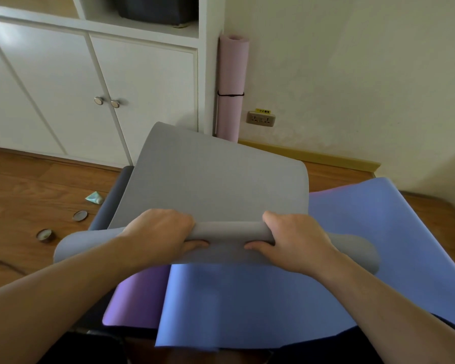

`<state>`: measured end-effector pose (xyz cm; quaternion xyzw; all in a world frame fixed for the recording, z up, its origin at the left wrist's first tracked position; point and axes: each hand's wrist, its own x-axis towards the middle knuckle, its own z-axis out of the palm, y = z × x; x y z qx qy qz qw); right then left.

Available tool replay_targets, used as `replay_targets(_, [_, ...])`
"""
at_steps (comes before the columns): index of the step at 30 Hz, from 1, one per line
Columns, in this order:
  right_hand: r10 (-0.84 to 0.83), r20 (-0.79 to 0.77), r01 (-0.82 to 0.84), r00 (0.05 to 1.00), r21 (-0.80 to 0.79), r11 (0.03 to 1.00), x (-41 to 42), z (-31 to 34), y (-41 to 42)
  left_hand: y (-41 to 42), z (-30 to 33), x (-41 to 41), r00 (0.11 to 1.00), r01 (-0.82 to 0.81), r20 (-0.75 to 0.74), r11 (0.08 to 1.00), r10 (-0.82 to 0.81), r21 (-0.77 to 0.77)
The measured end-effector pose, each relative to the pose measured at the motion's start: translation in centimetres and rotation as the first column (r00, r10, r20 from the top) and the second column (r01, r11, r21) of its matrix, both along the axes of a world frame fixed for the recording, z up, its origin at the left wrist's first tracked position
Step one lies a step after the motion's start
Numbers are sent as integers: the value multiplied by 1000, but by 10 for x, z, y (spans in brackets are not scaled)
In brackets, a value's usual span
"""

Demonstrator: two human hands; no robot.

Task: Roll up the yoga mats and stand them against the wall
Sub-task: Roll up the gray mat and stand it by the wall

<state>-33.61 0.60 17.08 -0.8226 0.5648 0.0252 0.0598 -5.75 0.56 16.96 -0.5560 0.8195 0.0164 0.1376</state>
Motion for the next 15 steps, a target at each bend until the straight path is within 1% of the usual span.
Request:
replay_targets(3, [10,-17,-9,1000,48,999,-2,0,2,4,-1,-2,1000,4,-26,998,-3,60])
replay_targets(7, [6,-83,4,997,125,992,5,-3,5,10,-8,-6,1000,-25,-3,993,25,112])
replay_targets(11, [12,-85,4,996,186,982,8,-7,7,13,-15,-6,998,-48,-37,979,56,196])
replay_targets(13, [14,-35,-7,999,193,981,4,-9,7,12,-15,-5,997,-41,-57,980,53,196])
replay_targets(15, [26,75,-39,997,173,984,-3,-9,6,9,-12,-2,998,-23,-62,986,33,168])
